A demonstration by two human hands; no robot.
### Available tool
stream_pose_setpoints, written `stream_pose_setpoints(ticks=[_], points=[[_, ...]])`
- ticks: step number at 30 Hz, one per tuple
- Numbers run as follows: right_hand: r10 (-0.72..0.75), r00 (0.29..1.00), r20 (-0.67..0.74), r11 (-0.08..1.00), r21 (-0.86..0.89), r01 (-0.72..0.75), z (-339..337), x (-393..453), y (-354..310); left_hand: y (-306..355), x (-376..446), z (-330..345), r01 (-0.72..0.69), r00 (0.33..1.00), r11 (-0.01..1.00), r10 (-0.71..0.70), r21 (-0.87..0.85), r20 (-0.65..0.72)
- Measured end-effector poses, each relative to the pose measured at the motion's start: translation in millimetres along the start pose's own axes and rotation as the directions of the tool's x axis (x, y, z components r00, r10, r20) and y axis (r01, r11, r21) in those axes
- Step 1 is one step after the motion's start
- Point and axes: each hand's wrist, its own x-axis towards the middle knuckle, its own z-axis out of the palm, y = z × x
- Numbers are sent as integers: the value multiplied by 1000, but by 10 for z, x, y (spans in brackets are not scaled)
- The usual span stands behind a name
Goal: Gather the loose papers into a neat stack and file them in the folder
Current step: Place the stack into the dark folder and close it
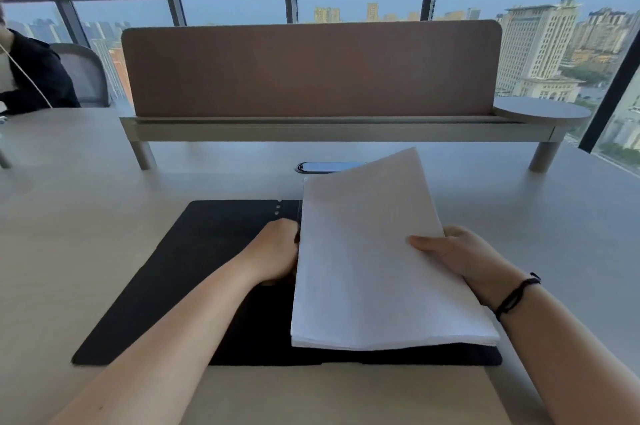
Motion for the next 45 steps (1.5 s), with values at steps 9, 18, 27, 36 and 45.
stream_pose_setpoints(ticks=[9, 18, 27, 36, 45], points=[[-4, 998, -69, 987, -162, -7, -85, 24, 12, -53, -65, 19, 43, 998, 989, -37, -143, 49], [-41, 998, -53, 983, -181, 31, -59, 80, 35, 9, -41, 46, 48, 998, 994, -43, -94, 47], [-147, 974, -172, 906, -418, 63, -6, 215, 50, 77, 19, 128, -39, 999, 996, 40, 82, -5], [-321, 935, -149, 407, -913, -5, 29, 123, 111, 115, -47, 138, -71, 995, 984, 82, 161, -60], [-345, 911, -224, 260, -956, -137, 83, 26, 135, -39, 34, 308, 27, 974, 986, 10, 162, -225]])
